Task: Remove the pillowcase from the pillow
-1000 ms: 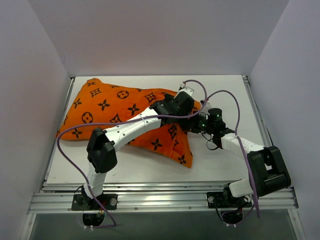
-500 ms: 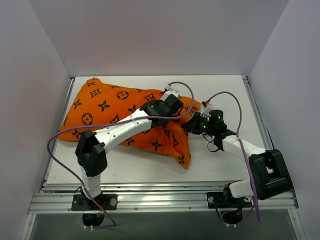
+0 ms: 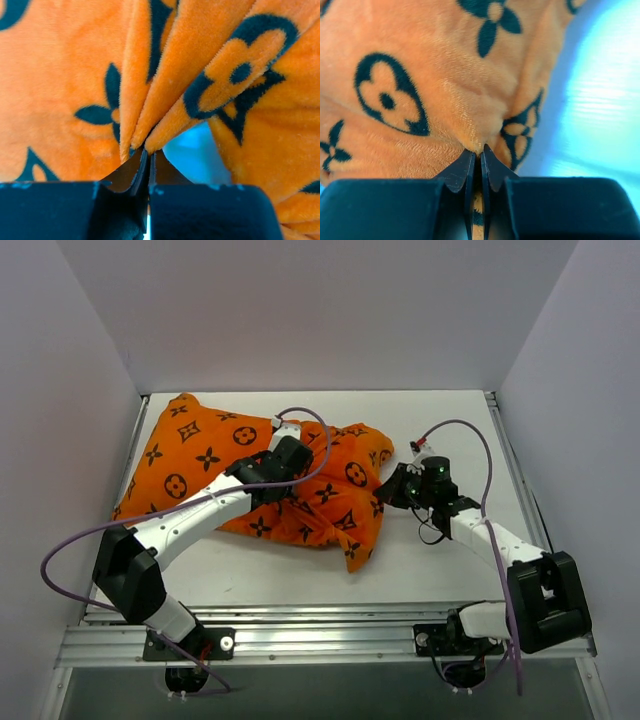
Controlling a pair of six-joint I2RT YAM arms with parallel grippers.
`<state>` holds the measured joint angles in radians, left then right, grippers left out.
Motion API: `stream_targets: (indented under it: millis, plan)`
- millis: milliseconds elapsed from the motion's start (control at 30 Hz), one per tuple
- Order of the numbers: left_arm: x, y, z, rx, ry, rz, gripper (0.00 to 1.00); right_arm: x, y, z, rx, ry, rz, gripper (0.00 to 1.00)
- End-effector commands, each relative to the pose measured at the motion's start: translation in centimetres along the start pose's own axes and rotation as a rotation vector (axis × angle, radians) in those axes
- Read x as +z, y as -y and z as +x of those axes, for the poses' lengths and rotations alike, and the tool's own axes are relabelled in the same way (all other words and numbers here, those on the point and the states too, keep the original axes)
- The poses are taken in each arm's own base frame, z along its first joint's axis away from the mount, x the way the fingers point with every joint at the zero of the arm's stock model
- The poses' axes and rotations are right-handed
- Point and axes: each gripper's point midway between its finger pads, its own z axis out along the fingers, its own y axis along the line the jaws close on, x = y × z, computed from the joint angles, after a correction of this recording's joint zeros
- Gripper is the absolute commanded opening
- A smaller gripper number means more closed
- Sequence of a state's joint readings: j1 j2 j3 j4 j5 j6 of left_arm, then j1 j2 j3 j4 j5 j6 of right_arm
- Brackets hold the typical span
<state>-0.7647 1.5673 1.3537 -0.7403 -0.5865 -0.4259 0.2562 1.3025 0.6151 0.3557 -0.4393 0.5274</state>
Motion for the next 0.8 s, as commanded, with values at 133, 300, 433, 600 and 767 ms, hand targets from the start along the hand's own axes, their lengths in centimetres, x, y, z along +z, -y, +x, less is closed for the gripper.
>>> stream_targets:
  millis: [133,300,433,600,767]
  plan:
    - [0.1,2.4,2.2,-0.073,-0.037,0.171,0.03,-3.2,-2.7,-4.3,-0.198,0.102,0.209,0.35]
    - [-0.1,4.4,2.0,-0.144,-0.018,0.280,0.03,-4.4,-9.4,-5.7,-0.277,0.181,0.176,0.66]
    - [-0.2,4.9,1.9,-0.176,-0.003,0.317,0.03,-2.9,-13.9,-4.4,-0.356,0.176,0.123,0.72]
    - [0.1,4.7,2.2,-0.218,0.005,0.320,0.03,0.9,-16.2,-0.9,-0.460,0.115,0.119,0.75]
    - [1.1,3.6,3.0,-0.258,0.008,0.289,0.03,3.9,-13.4,1.4,-0.484,0.083,0.214,0.71]
